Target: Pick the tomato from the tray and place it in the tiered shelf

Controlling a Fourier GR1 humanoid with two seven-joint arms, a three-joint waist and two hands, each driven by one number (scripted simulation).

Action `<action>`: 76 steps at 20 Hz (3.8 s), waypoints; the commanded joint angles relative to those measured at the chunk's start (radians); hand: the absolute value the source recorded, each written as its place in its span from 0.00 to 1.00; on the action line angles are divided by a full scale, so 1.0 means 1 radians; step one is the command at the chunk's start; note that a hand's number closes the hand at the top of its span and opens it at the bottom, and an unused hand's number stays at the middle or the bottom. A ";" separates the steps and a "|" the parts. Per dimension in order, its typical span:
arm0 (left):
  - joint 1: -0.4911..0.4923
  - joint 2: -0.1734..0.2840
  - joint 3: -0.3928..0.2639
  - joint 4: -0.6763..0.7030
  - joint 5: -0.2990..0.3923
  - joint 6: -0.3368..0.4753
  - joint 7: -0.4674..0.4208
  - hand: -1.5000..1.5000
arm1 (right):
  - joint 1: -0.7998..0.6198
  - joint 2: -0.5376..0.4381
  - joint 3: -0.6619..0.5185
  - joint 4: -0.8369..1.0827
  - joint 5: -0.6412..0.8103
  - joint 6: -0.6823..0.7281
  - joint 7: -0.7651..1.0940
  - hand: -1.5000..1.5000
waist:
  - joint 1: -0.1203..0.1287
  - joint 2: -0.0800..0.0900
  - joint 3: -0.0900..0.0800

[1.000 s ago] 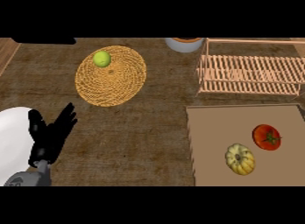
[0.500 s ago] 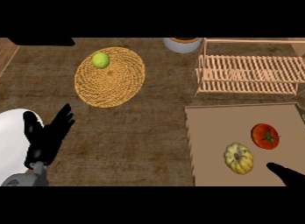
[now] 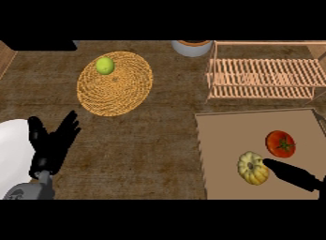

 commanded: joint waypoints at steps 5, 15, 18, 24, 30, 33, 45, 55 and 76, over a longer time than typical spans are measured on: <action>0.016 -0.003 0.032 -0.002 -0.007 -0.039 -0.012 0.50 | -0.077 0.069 -0.055 0.046 0.068 0.086 0.094 0.00 | -0.004 -0.002 0.000; 0.001 -0.033 0.036 0.006 -0.048 -0.027 0.000 0.50 | -0.100 0.149 -0.103 0.179 0.144 0.055 0.043 0.00 | -0.007 -0.002 0.000; 0.061 0.005 0.071 -0.052 -0.024 -0.068 -0.004 0.50 | -0.121 0.130 -0.163 0.250 0.129 0.057 -0.002 0.00 | -0.003 -0.002 0.000; 0.016 -0.065 0.075 0.077 -0.052 -0.075 -0.082 0.50 | -0.219 0.165 -0.183 0.355 0.166 0.013 -0.045 0.00 | -0.004 -0.001 0.000; 0.029 -0.079 0.079 0.085 -0.096 -0.065 -0.107 0.50 | -0.236 0.162 -0.227 0.490 0.116 -0.068 -0.181 0.00 | -0.004 -0.001 0.000; 0.046 -0.062 0.091 -0.019 -0.075 -0.100 -0.011 0.50 | -0.255 0.145 -0.236 0.499 0.098 -0.051 -0.207 0.00 | -0.003 -0.002 0.000; -0.014 -0.069 0.113 -0.006 -0.078 -0.082 0.024 0.50 | -0.291 0.164 -0.149 0.648 0.054 -0.056 -0.426 1.00 | -0.004 -0.001 0.000; 0.004 -0.064 0.082 -0.048 -0.077 -0.118 0.041 0.50 | -0.314 0.164 0.284 0.567 0.044 0.367 -0.686 1.00 | 0.053 -0.001 0.001; 0.054 -0.074 0.095 -0.055 -0.103 -0.090 0.020 0.50 | -0.747 -0.069 -0.210 -0.384 -0.409 0.968 -0.026 1.00 | -0.006 -0.006 -0.002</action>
